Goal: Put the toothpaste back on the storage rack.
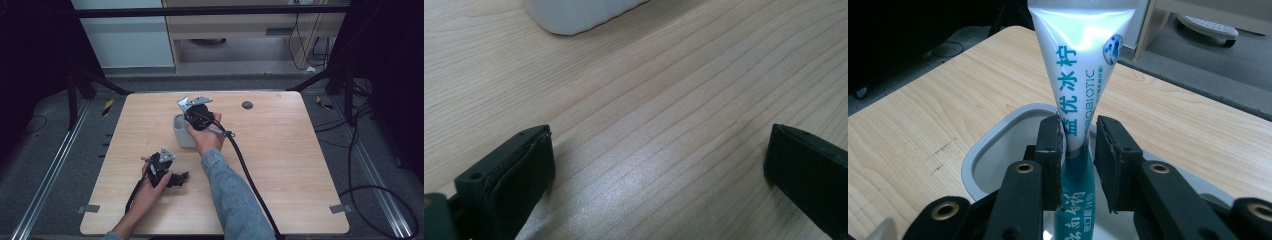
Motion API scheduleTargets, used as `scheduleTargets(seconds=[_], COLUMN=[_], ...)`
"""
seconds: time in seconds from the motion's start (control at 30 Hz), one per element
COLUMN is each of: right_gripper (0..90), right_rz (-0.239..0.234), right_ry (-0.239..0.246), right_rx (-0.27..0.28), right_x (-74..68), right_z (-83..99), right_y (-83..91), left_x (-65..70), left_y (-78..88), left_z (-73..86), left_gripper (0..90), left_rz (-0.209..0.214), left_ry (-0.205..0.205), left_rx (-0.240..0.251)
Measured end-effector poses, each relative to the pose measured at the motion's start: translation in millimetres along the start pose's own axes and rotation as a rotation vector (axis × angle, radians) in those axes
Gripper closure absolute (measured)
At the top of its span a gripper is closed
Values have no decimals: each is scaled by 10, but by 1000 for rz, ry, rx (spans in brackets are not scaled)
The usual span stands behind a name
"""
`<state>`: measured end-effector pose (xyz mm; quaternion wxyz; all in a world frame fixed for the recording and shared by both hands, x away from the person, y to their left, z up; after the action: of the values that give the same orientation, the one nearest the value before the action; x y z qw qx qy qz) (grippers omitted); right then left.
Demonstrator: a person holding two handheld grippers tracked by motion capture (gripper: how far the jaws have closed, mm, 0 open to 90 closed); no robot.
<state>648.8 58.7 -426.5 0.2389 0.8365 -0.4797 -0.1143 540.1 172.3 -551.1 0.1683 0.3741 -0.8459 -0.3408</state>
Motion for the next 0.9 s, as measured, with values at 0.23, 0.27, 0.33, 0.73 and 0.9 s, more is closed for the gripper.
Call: scheduleTargets(seconds=[0.23, 0.27, 0.33, 0.73, 0.9], right_gripper=[703, 699, 697, 673, 657], right_rz=[1, 1, 2, 0, 2], right_ry=[-1, 1, 3, 2, 6], right_rx=[8, 9, 12, 26, 28], right_x=[-2, -2, 3, 7, 39], right_z=[-7, -9, -4, -2, -18], right_y=[58, 73, 84, 222, 272], left_x=[1, 1, 1, 1, 1], left_y=[-1, -1, -2, -4, -3], left_z=[-1, -1, -1, -4, -4], left_gripper=[0, 0, 0, 0, 0], left_rz=[1, 1, 1, 2, 2], left_ry=[0, 0, -1, -3, -3], left_rx=[0, 0, 0, 0, 0])
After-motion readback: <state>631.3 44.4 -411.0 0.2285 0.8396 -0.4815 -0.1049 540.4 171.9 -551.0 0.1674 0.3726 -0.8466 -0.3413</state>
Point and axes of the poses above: each handheld gripper's, and its own axes: y roughly backward along the jaws, z roughly out of its underside, x roughly to its right, the point moved 6 cm from there along -y, roughly forward along the jaws, and after that the axes turned 4 degrees about z, right-handed, at the moved point
